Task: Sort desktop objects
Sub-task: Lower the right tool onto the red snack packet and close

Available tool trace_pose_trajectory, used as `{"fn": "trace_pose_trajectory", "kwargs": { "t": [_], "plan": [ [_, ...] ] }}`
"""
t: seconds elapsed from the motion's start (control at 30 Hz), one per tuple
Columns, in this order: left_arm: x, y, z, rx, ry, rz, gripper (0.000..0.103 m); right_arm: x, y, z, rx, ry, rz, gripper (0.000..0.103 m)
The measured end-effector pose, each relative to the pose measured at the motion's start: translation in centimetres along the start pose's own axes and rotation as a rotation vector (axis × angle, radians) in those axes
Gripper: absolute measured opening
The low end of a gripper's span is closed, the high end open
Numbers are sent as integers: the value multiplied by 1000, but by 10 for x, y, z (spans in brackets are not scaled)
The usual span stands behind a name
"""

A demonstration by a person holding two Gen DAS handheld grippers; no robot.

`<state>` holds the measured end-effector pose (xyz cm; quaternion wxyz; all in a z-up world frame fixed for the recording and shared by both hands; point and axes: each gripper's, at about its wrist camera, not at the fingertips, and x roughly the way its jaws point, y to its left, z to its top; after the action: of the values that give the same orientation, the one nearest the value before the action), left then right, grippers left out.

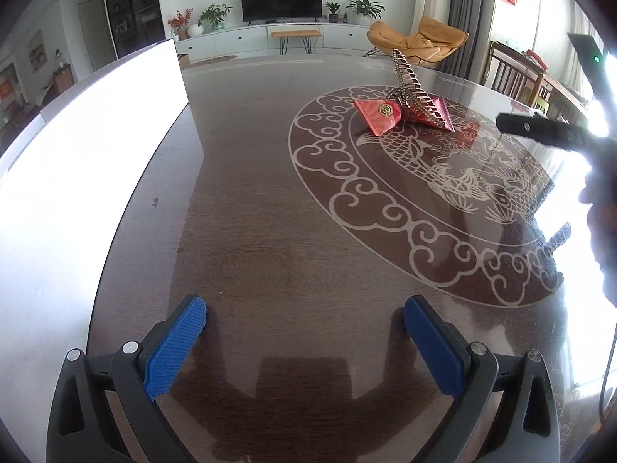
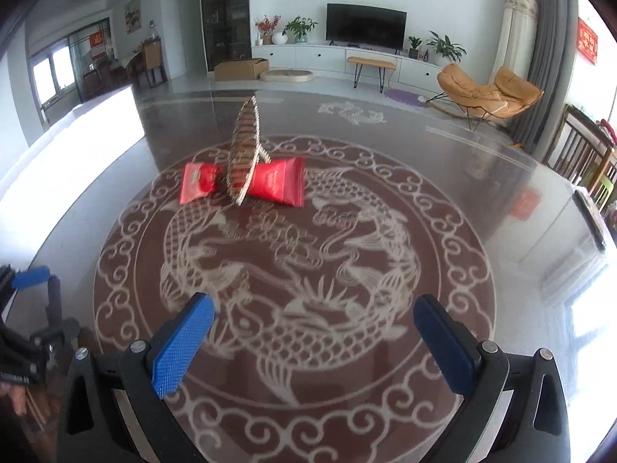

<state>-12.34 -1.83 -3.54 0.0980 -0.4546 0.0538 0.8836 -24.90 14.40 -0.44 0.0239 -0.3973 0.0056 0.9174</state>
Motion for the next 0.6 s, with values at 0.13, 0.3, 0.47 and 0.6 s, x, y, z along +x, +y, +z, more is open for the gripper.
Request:
{"fn": "trace_pose_trajectory", "kwargs": {
  "t": [0.13,0.3,0.47,0.6],
  "plan": [
    [-1,-1,3,0,0,0,103,45,11,66,-36,36,-108,103],
    [-1,0,3,0,0,-1,103,90,59,91,-177,140,-148,97],
    [-2,0,3,0,0,-1,103,59,99,92,-196,19,236,90],
    [-4,-1,3,-1,0,0,103,72,80,90,-24,106,150,90]
  ]
}}
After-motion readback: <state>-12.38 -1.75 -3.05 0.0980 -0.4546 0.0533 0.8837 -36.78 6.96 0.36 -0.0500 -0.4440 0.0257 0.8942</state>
